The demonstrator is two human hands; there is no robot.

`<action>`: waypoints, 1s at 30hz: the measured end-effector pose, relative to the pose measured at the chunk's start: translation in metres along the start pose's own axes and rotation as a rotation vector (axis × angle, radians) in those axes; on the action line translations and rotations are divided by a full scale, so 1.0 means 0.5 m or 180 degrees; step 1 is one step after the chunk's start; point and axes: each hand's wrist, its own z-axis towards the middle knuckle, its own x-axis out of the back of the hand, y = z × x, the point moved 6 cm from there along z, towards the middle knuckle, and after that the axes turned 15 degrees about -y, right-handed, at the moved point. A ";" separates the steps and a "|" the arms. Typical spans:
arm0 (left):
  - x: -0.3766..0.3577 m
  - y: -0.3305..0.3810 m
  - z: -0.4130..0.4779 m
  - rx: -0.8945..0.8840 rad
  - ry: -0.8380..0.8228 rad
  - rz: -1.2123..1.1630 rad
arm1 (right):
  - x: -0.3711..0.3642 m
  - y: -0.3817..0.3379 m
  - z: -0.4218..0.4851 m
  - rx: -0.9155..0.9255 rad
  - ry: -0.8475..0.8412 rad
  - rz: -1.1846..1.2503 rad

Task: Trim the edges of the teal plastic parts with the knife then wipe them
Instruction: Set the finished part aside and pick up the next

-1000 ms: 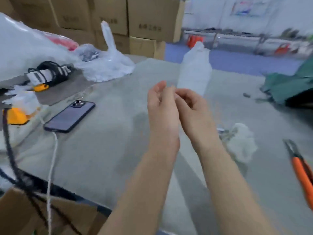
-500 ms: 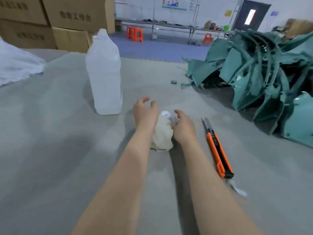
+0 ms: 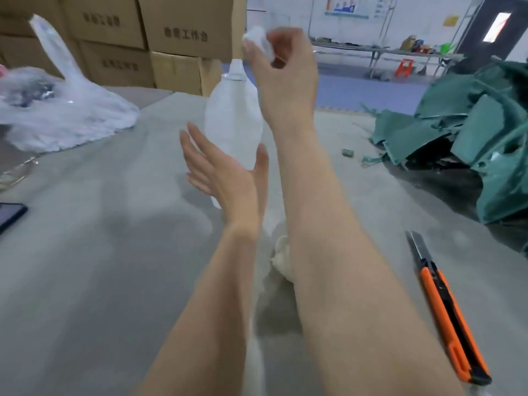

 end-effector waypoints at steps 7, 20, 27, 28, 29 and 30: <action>-0.022 -0.042 0.019 0.0423 -0.0610 0.0171 | -0.101 0.012 0.032 -0.0317 -0.0701 -0.1782; -0.020 -0.040 0.033 0.0393 -0.0761 0.0598 | -0.121 0.024 -0.010 -0.0464 -0.1205 -0.1368; -0.023 -0.018 0.054 0.0506 -0.0731 -0.0089 | -0.076 0.000 -0.130 -0.0123 0.0205 0.0460; -0.019 -0.019 0.046 0.0515 -0.0728 0.0053 | -0.068 0.008 -0.116 -0.0232 0.0302 0.0444; -0.015 -0.022 0.039 0.0483 -0.0725 0.0191 | -0.068 0.016 -0.094 -0.0404 0.0179 0.0340; -0.013 -0.027 0.031 0.0466 -0.0787 0.0175 | -0.073 0.025 -0.069 -0.0559 -0.0085 0.0161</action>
